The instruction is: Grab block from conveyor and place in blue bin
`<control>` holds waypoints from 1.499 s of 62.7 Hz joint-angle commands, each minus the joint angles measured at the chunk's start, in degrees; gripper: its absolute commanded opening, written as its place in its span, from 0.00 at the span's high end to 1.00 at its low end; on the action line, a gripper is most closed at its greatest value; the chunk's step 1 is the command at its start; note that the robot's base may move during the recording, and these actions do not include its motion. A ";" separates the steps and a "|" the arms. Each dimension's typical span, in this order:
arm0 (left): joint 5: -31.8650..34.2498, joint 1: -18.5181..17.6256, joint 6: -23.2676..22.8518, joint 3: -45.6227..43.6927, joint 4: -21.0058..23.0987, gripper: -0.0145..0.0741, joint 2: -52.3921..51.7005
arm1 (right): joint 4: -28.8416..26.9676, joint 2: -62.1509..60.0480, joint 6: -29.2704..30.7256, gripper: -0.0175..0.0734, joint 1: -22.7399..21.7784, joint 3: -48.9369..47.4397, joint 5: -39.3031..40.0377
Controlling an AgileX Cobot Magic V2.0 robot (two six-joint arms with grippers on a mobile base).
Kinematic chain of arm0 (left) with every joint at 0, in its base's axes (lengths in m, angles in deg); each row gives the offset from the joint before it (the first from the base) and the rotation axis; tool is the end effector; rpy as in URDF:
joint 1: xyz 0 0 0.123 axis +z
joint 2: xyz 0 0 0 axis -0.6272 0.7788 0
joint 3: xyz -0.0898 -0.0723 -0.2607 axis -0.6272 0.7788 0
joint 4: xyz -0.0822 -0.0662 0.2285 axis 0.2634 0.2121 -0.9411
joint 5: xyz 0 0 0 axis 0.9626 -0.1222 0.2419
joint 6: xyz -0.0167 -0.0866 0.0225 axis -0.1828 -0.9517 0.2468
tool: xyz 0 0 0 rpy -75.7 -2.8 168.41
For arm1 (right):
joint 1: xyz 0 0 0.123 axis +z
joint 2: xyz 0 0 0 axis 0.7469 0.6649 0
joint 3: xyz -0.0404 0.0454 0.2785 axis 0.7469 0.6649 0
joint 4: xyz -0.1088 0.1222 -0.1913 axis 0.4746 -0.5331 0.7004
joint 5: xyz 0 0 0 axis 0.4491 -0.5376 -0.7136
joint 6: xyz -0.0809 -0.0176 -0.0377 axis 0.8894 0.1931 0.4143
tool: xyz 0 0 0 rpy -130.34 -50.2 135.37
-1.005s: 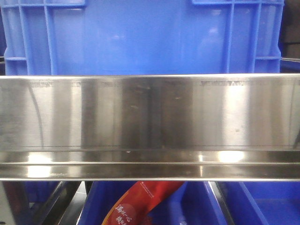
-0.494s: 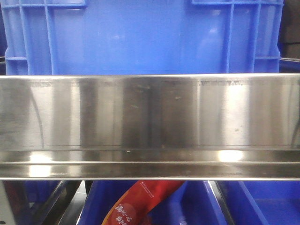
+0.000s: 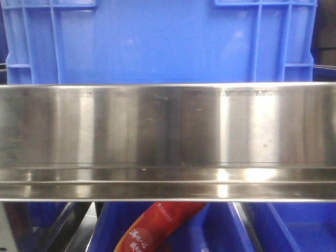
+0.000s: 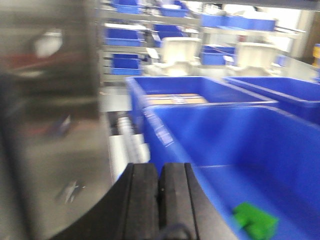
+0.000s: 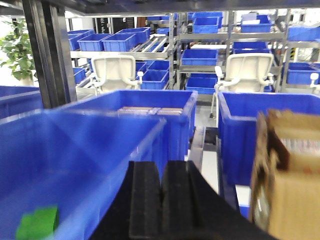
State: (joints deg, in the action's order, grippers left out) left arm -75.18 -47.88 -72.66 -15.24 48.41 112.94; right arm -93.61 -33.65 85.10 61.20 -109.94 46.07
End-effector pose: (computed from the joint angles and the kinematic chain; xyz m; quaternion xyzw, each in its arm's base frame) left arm 0.1345 -0.0224 0.4016 0.0439 0.7176 -0.0750 0.6910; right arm 0.1278 0.0301 0.3807 -0.0586 0.6942 0.1073 0.7094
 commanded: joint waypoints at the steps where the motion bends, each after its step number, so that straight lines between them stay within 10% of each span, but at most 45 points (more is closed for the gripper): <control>1: 1.60 2.21 -0.64 4.85 0.76 0.96 -5.12 | 0.66 -4.57 0.54 0.99 -0.34 5.21 2.63; 61: 1.58 3.78 -0.64 13.42 0.80 0.96 -22.07 | 0.80 -21.56 0.54 0.99 -0.46 16.17 2.80; 94: 1.58 3.78 -0.64 13.42 0.80 0.96 -22.07 | 2.14 -36.24 0.54 0.99 -12.24 39.30 6.38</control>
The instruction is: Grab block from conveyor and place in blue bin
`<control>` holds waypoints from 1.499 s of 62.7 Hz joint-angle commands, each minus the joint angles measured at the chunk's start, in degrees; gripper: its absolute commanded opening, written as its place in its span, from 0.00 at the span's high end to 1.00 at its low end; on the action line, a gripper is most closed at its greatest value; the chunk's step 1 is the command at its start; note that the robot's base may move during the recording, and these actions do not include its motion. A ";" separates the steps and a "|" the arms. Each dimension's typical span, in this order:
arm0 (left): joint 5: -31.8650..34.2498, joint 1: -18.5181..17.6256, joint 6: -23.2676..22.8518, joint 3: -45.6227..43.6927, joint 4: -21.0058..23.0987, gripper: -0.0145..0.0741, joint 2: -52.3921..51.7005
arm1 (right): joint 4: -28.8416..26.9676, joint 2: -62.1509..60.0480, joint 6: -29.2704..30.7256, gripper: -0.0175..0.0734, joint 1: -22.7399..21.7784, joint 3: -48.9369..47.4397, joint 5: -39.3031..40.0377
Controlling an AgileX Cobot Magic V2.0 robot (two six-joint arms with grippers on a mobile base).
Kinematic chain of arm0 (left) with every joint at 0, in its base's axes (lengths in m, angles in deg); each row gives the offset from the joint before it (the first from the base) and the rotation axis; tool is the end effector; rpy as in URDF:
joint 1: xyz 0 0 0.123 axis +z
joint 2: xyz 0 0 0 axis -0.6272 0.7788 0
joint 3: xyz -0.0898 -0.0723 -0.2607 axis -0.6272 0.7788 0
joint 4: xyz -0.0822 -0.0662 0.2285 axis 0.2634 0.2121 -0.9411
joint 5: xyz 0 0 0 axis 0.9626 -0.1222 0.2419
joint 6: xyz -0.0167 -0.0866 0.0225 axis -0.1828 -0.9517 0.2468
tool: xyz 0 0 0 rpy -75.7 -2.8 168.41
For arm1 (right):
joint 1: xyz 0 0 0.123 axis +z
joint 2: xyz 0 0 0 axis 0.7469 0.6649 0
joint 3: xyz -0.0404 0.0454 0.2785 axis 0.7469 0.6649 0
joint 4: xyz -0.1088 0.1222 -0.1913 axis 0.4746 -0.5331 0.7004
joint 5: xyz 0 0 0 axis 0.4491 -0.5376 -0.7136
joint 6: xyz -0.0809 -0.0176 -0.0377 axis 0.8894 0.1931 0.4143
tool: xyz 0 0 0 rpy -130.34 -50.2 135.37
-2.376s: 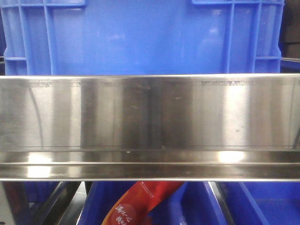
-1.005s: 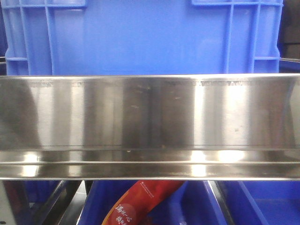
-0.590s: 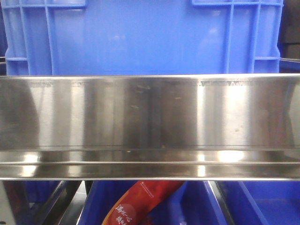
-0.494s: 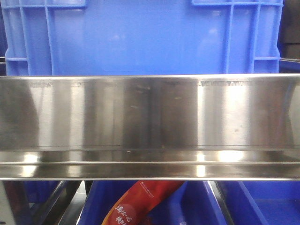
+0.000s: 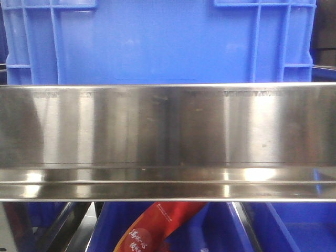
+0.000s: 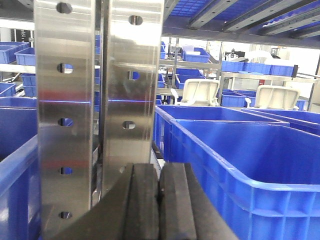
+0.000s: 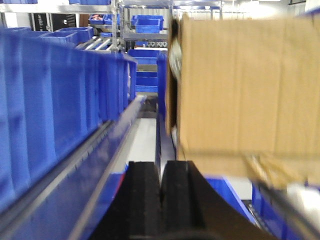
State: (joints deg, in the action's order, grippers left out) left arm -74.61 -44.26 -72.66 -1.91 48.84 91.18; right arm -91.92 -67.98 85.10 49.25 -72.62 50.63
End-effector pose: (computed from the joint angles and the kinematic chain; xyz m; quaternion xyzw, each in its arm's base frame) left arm 0.0588 -0.0067 0.3632 0.0182 0.6619 -0.0598 0.7470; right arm 0.0577 0.0011 0.2202 0.0066 0.6868 0.0200 0.7265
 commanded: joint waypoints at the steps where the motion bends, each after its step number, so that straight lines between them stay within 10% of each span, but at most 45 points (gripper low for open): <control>1: 1.01 0.17 -0.64 0.09 0.36 0.96 -0.31 | 0.45 -1.92 0.54 0.99 -0.29 1.98 1.82; 72: 0.36 0.17 0.00 0.24 -1.04 0.96 -0.29 | 0.45 -1.92 0.54 0.99 -0.18 1.98 0.84; 94: 6.23 3.61 -3.24 20.19 -5.18 0.96 -9.25 | 0.45 -1.92 0.54 0.99 -0.18 1.98 0.90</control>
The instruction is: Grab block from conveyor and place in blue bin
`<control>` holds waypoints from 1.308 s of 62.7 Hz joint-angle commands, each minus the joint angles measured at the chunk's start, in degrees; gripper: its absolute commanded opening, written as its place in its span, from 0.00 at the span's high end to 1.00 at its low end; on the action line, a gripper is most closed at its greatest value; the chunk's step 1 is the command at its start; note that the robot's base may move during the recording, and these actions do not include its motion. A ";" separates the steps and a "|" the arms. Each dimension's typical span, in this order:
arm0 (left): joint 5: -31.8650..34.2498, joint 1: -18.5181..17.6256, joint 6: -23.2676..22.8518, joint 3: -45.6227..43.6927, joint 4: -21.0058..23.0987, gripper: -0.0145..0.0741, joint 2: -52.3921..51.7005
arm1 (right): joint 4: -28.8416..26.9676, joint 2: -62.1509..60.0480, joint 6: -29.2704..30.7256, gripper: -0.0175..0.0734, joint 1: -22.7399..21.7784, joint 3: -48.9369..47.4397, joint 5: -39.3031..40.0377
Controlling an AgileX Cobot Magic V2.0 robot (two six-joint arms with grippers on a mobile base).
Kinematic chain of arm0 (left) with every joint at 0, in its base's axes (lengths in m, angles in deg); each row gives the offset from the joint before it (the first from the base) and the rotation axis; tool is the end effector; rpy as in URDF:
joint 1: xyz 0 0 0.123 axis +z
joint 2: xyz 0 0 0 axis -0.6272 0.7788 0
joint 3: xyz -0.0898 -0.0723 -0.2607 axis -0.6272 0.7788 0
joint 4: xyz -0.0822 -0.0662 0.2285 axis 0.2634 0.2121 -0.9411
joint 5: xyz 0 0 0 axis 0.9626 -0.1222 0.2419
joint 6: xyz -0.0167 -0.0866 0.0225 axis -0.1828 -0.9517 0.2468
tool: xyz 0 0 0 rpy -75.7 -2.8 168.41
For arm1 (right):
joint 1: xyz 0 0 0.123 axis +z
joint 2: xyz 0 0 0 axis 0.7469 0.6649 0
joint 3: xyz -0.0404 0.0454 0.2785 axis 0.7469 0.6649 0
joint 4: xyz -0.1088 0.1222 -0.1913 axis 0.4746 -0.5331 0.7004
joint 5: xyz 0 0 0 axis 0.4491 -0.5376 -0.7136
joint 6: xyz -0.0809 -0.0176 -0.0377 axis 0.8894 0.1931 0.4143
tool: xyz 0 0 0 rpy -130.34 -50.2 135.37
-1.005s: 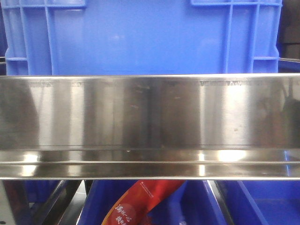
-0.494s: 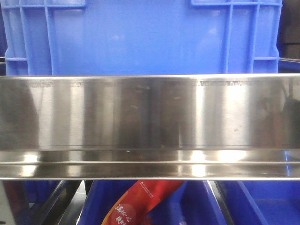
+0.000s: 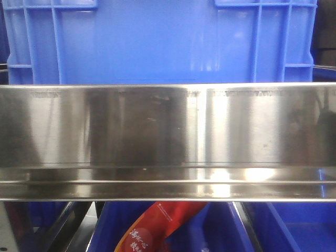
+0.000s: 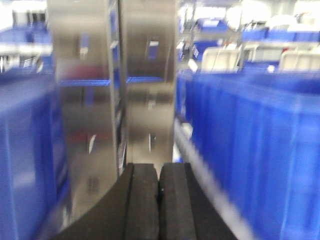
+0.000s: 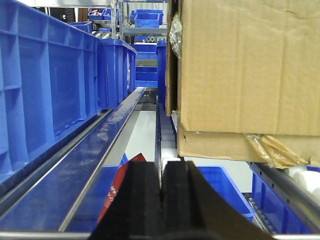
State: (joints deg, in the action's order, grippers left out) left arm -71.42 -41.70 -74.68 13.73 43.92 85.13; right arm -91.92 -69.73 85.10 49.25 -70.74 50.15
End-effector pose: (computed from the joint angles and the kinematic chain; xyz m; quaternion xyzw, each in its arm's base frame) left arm 0.0634 -0.0026 0.2858 0.0136 0.7029 -0.0177 0.7109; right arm 0.0565 0.0011 0.2100 0.0064 0.6907 0.0201 0.7228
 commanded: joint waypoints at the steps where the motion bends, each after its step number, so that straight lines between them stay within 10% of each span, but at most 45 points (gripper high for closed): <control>1: 3.18 1.28 -1.21 5.48 -0.26 0.96 -3.85 | 0.45 -0.16 0.54 0.99 -0.18 0.10 1.38; 82: 10.26 3.15 -1.21 17.12 2.24 0.96 -11.21 | 0.45 -0.16 0.54 0.99 -0.18 0.10 1.46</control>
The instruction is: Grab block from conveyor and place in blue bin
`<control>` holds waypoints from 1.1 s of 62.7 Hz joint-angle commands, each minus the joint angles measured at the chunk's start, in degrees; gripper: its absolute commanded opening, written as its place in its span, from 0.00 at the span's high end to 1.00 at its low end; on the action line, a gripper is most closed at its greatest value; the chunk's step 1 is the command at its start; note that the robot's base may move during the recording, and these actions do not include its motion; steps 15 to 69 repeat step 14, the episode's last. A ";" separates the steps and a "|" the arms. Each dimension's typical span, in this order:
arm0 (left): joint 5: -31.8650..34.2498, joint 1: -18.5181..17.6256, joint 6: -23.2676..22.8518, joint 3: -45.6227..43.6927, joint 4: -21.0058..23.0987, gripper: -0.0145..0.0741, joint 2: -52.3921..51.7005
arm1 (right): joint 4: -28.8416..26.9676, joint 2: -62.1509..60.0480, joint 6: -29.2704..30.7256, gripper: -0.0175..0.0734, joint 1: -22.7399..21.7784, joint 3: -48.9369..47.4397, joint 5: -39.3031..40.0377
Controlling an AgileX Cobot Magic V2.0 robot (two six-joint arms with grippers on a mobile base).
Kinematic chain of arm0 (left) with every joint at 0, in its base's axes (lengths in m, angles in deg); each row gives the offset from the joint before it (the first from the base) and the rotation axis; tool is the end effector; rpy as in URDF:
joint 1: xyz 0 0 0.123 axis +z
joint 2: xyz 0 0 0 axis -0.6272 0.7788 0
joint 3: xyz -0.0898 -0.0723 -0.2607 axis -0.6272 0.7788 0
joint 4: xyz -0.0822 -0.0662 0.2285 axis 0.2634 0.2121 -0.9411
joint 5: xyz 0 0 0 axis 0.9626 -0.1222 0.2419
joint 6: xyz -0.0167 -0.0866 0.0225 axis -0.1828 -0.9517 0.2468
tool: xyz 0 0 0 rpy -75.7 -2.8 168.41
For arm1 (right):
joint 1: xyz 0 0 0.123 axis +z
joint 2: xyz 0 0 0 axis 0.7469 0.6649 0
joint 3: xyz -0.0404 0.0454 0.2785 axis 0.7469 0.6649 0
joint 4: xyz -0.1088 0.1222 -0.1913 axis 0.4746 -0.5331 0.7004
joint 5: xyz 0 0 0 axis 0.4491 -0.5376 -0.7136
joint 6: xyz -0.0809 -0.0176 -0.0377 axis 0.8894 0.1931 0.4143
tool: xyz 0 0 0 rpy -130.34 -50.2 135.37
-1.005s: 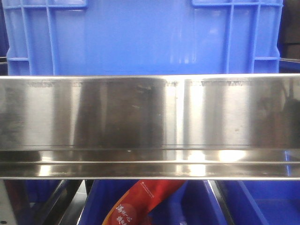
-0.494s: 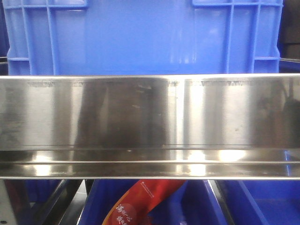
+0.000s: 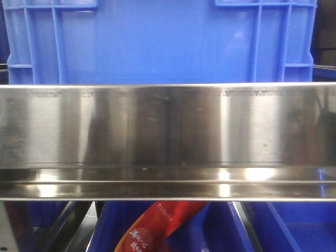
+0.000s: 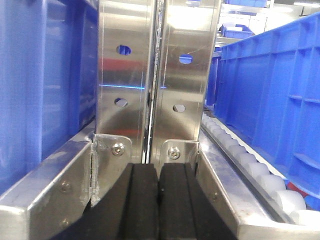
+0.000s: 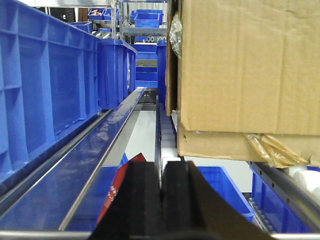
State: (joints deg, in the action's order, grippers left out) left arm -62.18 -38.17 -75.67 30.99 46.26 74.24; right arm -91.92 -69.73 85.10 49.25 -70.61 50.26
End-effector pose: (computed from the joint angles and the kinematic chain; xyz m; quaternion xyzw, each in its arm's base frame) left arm 0.0568 0.0007 0.2105 -0.0256 0.6846 -0.0187 0.7282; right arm 0.0566 0.0011 0.2094 0.0065 0.6908 0.0201 0.7227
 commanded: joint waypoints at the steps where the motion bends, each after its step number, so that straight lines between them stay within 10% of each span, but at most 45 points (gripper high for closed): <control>1: 1.02 -0.38 -0.23 -0.13 -0.10 0.96 -0.32 | 0.45 -0.16 0.54 0.99 -0.18 -0.03 1.35; 69: 1.02 -0.38 -0.23 -0.13 -0.10 0.96 -0.32 | 0.45 -0.16 0.54 0.99 -0.18 -0.03 1.35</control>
